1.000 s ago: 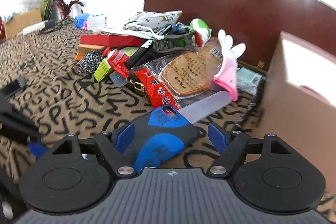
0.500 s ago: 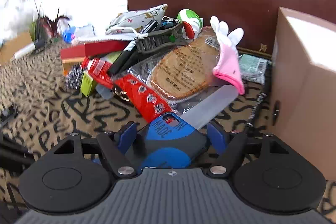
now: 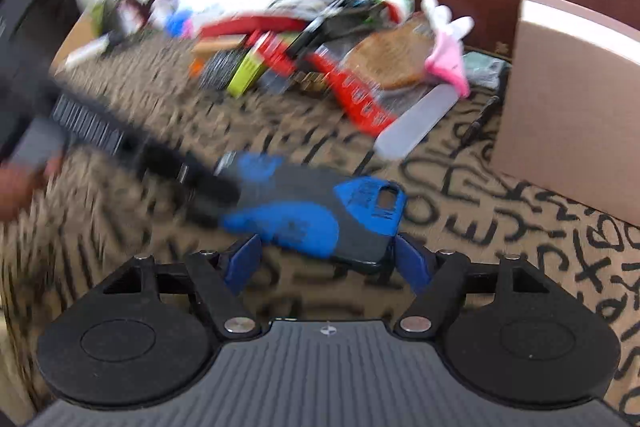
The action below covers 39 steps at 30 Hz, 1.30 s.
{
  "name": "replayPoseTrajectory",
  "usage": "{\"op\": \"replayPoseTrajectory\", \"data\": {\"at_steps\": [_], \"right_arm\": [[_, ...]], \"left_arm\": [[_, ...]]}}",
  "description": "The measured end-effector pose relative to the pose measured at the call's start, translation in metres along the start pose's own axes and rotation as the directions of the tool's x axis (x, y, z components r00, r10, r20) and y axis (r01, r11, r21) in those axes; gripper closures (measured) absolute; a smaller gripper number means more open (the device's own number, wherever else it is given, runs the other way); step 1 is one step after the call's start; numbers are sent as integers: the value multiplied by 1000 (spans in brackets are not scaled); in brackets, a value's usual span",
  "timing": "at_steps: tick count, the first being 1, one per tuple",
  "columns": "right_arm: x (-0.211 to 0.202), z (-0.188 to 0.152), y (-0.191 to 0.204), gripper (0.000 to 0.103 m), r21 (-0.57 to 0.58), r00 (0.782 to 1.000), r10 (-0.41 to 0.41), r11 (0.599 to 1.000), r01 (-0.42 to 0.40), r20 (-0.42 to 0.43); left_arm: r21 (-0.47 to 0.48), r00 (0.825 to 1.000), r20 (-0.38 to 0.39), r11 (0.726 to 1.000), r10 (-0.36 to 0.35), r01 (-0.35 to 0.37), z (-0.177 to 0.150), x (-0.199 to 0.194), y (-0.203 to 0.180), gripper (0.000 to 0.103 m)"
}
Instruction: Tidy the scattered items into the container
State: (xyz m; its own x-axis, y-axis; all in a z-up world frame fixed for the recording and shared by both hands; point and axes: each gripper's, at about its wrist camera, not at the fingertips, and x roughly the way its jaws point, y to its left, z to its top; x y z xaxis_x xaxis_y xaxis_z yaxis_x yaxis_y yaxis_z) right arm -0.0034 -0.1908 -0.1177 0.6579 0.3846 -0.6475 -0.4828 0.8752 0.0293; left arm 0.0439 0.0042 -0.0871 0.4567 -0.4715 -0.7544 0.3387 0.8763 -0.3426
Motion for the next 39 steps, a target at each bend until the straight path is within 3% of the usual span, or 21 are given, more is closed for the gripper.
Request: {"op": "replayPoseTrajectory", "data": {"at_steps": [7, 9, 11, 13, 15, 18, 20, 24, 30, 39], "right_arm": [[1, 2, 3, 26, -122, 999, -51, 991, 52, 9], [3, 2, 4, 26, -131, 999, -34, 991, 35, 10], [4, 3, 3, 25, -123, 1000, -29, 992, 30, 7], [4, 3, 2, 26, -116, 1000, -29, 993, 29, 7], [3, 3, 1, 27, -113, 1000, -26, 993, 27, 7], [6, 4, -4, 20, -70, 999, -38, 997, 38, -2], [10, 4, -7, 21, -29, 1000, -15, 999, 15, -10], [9, 6, 0, 23, -19, 999, -47, 999, 47, -15], [-10, 10, -2, 40, 16, 996, -79, 997, 78, 32], [-26, 20, -2, 42, -1, 988, -128, 992, 129, 88]], "left_arm": [[117, 996, 0, 989, 88, -87, 2, 10, -18, 35], [163, 994, 5, 981, 110, -109, 1, 12, -24, 45], [189, 992, 13, 974, 122, -122, 1, 14, -27, 45], [192, 993, 15, 974, 117, -118, 1, 14, -26, 41], [195, 995, 13, 976, 100, -101, 0, 16, -26, 26], [233, 996, 20, 968, 92, -94, -2, 20, -29, 23], [262, 994, 32, 959, 104, -109, -3, 24, -35, 27], [258, 989, 43, 955, 138, -145, 0, 24, -40, 30], [251, 987, 63, 955, 146, -158, 0, 9, -41, 31], [190, 989, 90, 973, 119, -134, 8, -5, -45, 33]]}}
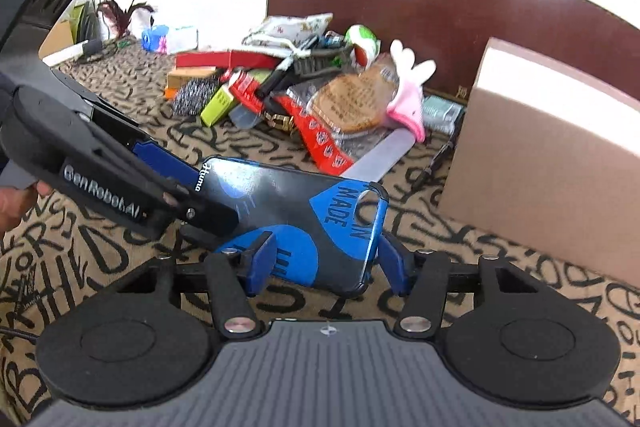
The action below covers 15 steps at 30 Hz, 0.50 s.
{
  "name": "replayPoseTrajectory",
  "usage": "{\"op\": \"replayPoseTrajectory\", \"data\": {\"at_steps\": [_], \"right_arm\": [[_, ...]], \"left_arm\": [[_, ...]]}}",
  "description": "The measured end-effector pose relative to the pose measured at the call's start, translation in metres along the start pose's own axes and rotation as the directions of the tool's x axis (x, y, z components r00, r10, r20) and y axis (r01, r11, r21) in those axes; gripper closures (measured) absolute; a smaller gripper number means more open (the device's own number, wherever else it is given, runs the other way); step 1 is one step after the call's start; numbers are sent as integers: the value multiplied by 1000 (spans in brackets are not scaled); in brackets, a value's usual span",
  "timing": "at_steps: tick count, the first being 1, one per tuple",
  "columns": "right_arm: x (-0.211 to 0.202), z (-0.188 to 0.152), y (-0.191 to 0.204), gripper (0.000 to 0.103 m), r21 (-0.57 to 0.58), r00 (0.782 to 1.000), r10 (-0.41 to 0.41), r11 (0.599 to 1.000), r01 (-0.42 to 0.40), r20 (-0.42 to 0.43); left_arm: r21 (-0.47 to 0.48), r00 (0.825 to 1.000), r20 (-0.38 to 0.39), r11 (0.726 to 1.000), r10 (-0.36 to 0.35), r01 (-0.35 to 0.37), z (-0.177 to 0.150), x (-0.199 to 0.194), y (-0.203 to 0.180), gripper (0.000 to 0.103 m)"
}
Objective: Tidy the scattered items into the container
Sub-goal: 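Close the left gripper on the phone case edge and lift it, then carry the phone case with the left gripper over the cardboard box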
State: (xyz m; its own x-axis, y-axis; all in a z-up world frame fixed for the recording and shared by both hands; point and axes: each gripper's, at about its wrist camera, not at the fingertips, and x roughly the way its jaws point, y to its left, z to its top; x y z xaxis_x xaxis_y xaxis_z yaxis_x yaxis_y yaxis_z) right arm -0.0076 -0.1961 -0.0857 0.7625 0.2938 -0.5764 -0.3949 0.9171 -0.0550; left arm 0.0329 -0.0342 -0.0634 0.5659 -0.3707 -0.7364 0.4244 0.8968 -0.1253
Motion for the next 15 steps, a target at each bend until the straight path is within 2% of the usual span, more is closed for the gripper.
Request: {"op": "replayPoseTrajectory", "data": {"at_steps": [8, 15], "right_arm": [[-18, 21, -14, 42, 7, 994, -81, 997, 81, 76], [-38, 46, -36, 41, 29, 968, -186, 983, 184, 166]], "left_arm": [[39, 994, 110, 999, -11, 6, 34, -20, -17, 33], [85, 982, 186, 996, -33, 17, 70, -29, -44, 33]]}}
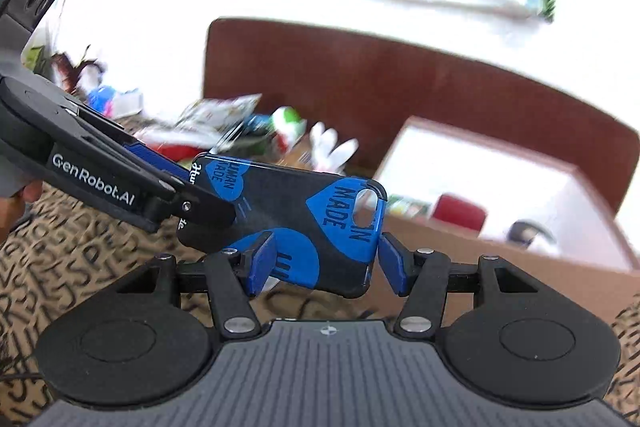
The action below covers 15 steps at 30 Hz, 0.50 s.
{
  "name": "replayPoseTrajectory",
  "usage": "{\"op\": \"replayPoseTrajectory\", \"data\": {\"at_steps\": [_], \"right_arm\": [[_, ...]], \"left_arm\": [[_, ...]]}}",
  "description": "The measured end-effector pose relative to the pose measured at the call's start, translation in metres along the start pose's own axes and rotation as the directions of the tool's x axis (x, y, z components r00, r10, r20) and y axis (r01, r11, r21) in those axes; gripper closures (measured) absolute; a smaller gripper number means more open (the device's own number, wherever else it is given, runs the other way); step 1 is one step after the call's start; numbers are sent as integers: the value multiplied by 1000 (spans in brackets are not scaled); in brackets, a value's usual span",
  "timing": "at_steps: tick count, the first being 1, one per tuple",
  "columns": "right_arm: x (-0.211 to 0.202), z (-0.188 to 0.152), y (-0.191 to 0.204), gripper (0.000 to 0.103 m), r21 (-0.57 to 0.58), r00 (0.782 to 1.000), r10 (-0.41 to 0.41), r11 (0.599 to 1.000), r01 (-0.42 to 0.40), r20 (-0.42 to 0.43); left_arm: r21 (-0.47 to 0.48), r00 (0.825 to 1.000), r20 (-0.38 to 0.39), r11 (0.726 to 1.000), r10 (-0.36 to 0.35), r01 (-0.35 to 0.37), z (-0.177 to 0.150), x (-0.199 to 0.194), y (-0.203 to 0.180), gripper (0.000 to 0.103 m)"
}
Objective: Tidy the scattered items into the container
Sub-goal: 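Carry the phone case with the left gripper over the cardboard box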
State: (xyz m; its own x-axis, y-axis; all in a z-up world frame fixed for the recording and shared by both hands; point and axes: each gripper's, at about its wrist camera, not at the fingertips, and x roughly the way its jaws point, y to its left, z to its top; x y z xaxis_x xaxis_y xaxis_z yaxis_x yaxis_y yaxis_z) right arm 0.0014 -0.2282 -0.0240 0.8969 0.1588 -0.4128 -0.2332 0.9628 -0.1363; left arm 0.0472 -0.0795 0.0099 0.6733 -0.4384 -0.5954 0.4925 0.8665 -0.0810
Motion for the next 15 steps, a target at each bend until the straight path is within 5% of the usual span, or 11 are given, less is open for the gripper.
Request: {"op": "replayPoseTrajectory", "data": {"at_steps": [15], "right_arm": [[10, 35, -78, 41, 64, 975, -195, 980, 189, 106]], "left_arm": [[106, 994, 101, 994, -37, 26, 87, 36, -53, 33]]}}
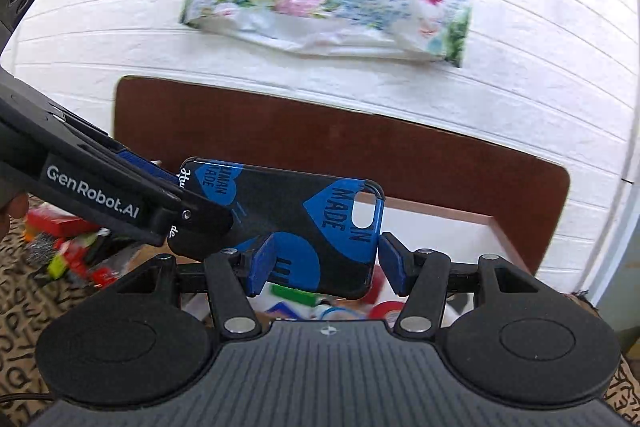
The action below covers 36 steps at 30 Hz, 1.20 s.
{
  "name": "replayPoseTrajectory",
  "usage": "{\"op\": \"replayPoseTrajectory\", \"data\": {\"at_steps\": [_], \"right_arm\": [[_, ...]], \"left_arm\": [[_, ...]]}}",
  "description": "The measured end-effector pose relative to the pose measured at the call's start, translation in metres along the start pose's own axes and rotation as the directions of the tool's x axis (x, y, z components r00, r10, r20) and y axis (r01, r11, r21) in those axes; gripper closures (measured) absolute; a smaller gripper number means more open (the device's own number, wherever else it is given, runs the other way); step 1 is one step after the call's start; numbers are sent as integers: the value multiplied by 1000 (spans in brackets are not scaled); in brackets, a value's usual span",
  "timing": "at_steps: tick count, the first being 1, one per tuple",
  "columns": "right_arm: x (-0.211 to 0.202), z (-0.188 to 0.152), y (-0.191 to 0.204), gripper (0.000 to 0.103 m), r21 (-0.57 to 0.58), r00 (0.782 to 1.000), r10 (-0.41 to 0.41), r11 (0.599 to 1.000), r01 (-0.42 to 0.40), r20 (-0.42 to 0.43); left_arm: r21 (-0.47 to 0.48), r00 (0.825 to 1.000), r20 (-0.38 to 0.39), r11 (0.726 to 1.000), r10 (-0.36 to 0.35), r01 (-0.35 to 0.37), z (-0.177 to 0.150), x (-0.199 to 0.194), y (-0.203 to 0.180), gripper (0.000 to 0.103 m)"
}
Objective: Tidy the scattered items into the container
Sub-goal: 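Carry the phone case with the left gripper over the cardboard box, then lower the phone case into the box and open the left gripper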
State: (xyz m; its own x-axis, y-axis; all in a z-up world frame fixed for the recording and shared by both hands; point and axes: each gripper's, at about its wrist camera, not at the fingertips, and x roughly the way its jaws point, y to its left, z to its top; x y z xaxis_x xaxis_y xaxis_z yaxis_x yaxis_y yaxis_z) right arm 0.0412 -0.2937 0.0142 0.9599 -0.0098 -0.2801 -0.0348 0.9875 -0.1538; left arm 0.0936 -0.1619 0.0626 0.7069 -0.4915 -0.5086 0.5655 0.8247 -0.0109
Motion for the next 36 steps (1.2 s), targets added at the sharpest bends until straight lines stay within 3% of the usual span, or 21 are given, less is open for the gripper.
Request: {"op": "replayPoseTrajectory", "data": {"at_steps": [13, 14, 15, 16, 18, 22, 28, 36], "right_arm": [[51, -24, -51, 40, 74, 997, -52, 996, 56, -59], [56, -27, -55, 39, 92, 997, -54, 994, 59, -64], [61, -29, -57, 32, 106, 996, -58, 992, 64, -66], [63, -32, -59, 19, 114, 995, -71, 990, 78, -66], [65, -37, -59, 11, 114, 991, -123, 985, 129, -53], [65, -45, -58, 7, 128, 991, -117, 984, 124, -62], [64, -53, -48, 4, 115, 989, -110, 986, 121, -95], [52, -45, -42, 2, 121, 991, -108, 986, 117, -81]], "left_arm": [[0, 995, -94, 1000, -25, 25, 11, 102, -16, 32], [-3, 995, -91, 1000, -30, 30, 10, 106, -16, 29], [-6, 995, -88, 999, -42, 42, 9, 109, -16, 20], [-8, 995, -88, 999, -49, 49, 7, 111, -15, 14], [-12, 997, -73, 1000, -26, 26, 3, 111, -13, 0], [-30, 998, -64, 999, 18, -20, -2, 109, -6, 0], [-94, 993, -119, 995, 4, -15, -12, 113, 6, 0], [-103, 995, -100, 995, 0, -10, -13, 95, 9, 0]]}}
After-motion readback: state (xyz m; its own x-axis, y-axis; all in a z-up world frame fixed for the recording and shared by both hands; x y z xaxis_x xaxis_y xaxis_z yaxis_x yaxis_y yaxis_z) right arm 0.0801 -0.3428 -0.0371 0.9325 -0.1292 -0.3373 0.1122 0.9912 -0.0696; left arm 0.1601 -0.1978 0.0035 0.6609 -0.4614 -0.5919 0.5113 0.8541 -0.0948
